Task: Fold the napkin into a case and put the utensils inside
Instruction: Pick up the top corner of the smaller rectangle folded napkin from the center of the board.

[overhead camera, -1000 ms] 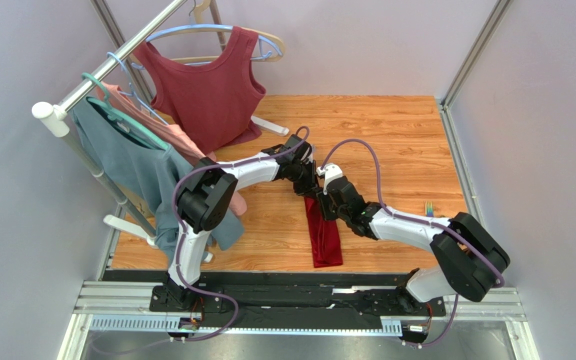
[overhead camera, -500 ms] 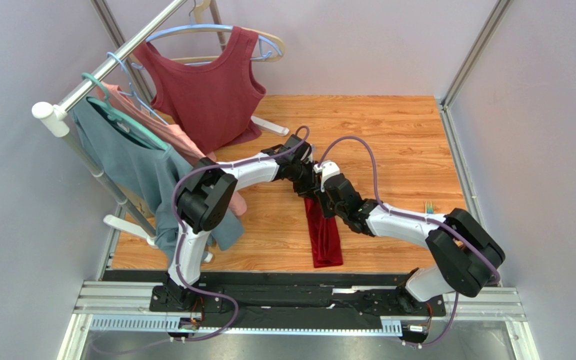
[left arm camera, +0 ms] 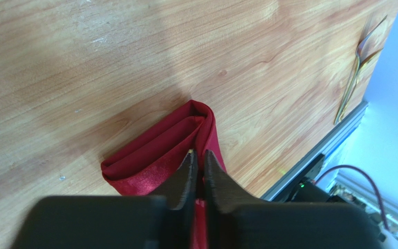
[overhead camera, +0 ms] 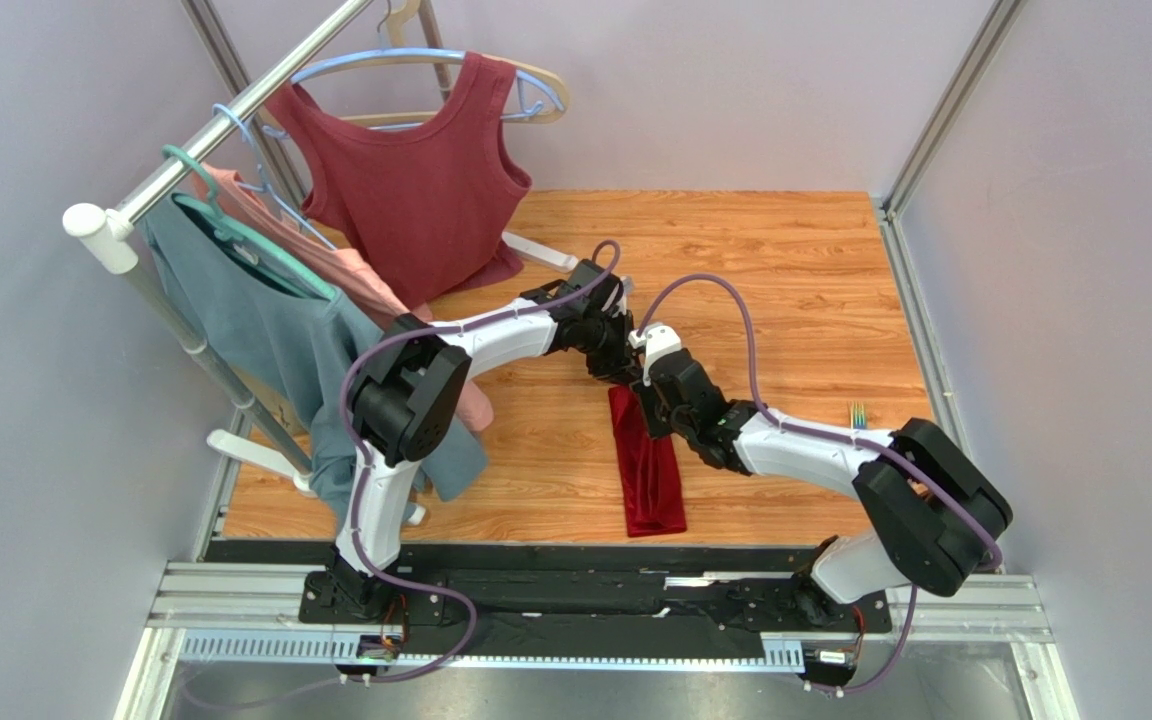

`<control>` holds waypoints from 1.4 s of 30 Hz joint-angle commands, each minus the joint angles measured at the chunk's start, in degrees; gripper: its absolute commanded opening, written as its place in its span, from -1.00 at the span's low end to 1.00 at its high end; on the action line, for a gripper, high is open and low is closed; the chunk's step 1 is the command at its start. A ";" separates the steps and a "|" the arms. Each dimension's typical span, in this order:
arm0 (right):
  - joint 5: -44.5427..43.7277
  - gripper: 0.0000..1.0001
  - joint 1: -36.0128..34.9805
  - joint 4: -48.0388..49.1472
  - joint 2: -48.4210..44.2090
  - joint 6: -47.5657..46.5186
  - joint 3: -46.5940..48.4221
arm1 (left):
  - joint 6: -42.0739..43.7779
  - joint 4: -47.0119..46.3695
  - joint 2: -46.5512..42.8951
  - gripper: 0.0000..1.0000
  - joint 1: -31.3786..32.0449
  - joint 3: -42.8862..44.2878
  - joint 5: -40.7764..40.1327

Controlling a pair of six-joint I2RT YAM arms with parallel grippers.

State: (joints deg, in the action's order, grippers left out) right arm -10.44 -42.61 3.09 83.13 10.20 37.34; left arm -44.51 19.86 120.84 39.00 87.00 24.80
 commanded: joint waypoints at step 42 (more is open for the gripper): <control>0.68 -0.41 0.25 7.54 2.47 0.26 1.77 | -4.00 -1.66 -2.97 -1.00 -0.51 -2.71 2.62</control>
State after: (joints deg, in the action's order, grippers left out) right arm -10.24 -42.57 6.48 86.30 10.50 39.31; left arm -47.48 19.18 120.84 38.89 84.36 25.43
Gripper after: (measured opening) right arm 0.263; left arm 0.017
